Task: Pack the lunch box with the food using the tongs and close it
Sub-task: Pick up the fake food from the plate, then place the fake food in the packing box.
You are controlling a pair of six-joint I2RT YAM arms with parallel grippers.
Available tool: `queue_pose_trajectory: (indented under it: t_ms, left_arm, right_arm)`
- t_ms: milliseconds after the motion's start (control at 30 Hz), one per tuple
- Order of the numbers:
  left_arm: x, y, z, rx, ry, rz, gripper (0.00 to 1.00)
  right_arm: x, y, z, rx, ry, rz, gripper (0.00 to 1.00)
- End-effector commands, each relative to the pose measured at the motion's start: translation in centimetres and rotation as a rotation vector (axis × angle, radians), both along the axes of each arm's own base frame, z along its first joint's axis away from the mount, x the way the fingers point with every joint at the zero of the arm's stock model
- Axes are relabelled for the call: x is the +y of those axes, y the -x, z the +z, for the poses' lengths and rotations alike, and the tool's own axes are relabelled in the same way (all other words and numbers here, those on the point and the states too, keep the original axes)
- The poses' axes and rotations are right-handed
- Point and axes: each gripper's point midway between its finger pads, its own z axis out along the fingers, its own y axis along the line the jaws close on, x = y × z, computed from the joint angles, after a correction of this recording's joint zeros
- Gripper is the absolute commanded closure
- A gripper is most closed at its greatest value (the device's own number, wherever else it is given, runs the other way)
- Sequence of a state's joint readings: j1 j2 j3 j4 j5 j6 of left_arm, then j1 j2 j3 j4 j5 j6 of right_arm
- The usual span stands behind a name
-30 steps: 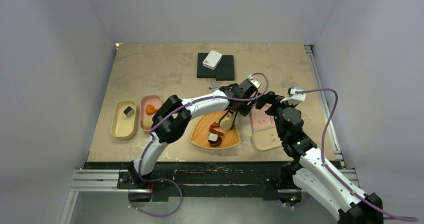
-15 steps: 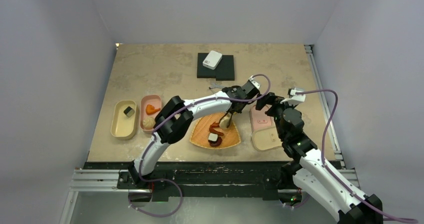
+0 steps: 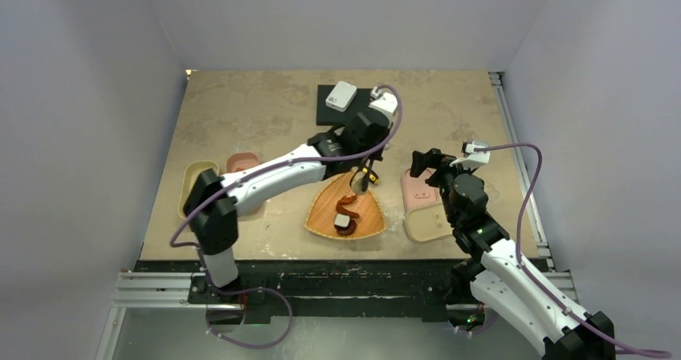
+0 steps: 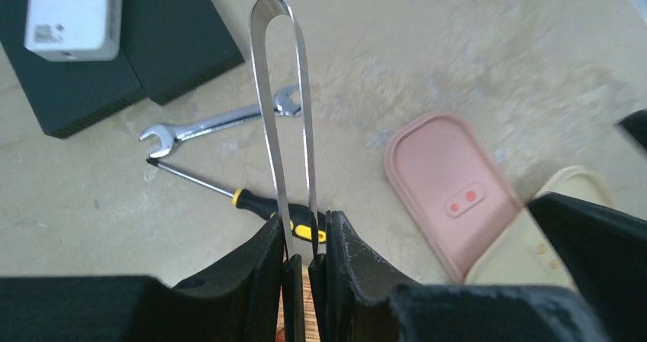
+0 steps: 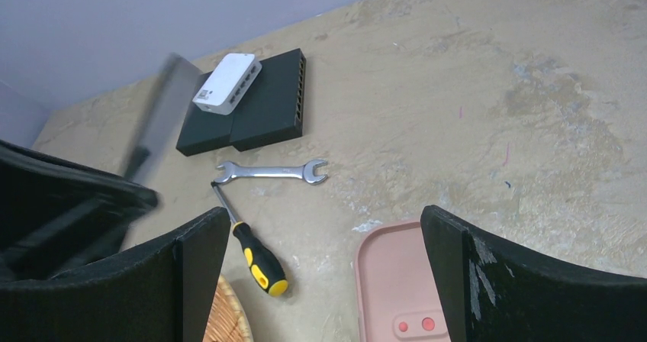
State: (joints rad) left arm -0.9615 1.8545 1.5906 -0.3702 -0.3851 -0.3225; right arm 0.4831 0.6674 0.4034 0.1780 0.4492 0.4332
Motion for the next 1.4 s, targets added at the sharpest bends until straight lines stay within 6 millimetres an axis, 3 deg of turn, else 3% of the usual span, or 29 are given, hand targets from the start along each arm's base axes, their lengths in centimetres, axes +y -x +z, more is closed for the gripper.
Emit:
queue_pose_trajectory:
  t_ms: [0, 233, 367, 467, 633, 733, 900, 1033, 1367]
  left_arm:
    - [3.2, -1.3, 8.2, -0.098, 0.247, 0.036, 0.79]
    - [15.5, -3.2, 12.2, -0.275, 0.209, 0.149, 0.77]
    - [25.6, -4.2, 12.9, -0.366, 0.178, 0.362, 0.76]
    - [32.8, -4.2, 12.1, -0.391, 0.134, 0.541, 0.76]
    - [44.2, -2.0, 11.6, -0.473, 0.076, 0.892, 0.76]
    - [48.7, 0.9, 12.5, -0.577, 0.048, 1.093, 0.76]
    - [51.6, 5.7, 12.8, -0.739, 0.015, 1.270, 0.76]
    - [53.3, 8.1, 12.3, -0.787, -0.086, 1.363, 0.75]
    - [55.0, 8.2, 10.4, -0.809, -0.223, 1.421, 0.76]
  right_arm:
    - [0.1, -0.1, 0.6, -0.022, -0.002, 0.008, 0.01]
    - [0.1, -0.1, 0.7, -0.023, 0.000, 0.006, 0.01]
    - [0.1, -0.3, 0.6, -0.020, 0.007, 0.005, 0.01]
    - [0.1, -0.3, 0.6, -0.018, 0.009, 0.006, 0.01]
    - [0.2, -0.3, 0.7, -0.023, 0.009, 0.009, 0.01]
    - [0.3, -0.3, 0.7, -0.028, 0.009, 0.017, 0.01]
    - [0.7, -0.5, 0.6, -0.024, 0.017, 0.032, 0.01]
    - [0.9, -0.5, 0.6, -0.022, 0.017, 0.042, 0.01]
    - [1.1, -0.7, 1.2, -0.027, 0.031, 0.054, 0.01]
